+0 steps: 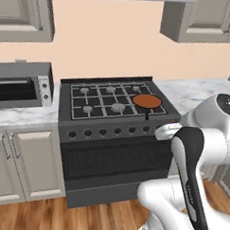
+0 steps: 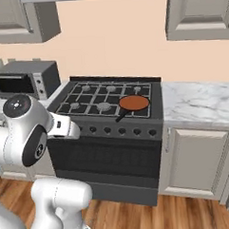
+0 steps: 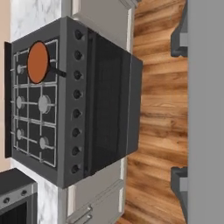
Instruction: Retrieve the steak from the fridge and place it on the saucepan with marinade on the stove.
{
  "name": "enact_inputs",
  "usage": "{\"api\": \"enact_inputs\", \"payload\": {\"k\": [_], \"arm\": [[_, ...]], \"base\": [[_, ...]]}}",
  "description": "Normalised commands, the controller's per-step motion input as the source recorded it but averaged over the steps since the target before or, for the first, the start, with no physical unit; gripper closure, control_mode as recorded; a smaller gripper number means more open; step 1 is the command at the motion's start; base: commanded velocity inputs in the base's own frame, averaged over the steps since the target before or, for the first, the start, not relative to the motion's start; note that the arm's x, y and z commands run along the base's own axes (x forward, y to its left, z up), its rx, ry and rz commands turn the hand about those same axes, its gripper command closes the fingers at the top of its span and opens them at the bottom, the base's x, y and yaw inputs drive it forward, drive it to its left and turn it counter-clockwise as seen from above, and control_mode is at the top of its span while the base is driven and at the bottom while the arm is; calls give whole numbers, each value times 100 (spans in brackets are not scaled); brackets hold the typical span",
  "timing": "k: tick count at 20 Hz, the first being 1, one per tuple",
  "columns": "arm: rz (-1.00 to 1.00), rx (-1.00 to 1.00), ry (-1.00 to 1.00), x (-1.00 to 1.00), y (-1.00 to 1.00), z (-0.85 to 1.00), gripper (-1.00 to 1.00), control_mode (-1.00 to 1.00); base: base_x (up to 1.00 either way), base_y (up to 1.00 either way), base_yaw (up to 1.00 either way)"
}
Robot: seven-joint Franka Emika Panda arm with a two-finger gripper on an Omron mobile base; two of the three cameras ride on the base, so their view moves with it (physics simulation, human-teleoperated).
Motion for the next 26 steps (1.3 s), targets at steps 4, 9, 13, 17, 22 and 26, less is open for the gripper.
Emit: {"api": "enact_inputs", "payload": {"k": [4, 9, 13, 17, 22, 26], "arm": [[0, 0, 0, 0, 0, 0, -100, 100], [0, 0, 0, 0, 0, 0, -100, 100], [0, 0, 0, 0, 0, 0, -100, 100], [0, 0, 0, 0, 0, 0, -100, 100], [0, 0, 0, 0, 0, 0, -100, 100], [0, 0, 0, 0, 0, 0, -100, 100]], "base": [[-84, -8, -13], [-45, -23, -51], [-6, -8, -74], [0, 0, -81], [0, 0, -84], [0, -1, -85]]}}
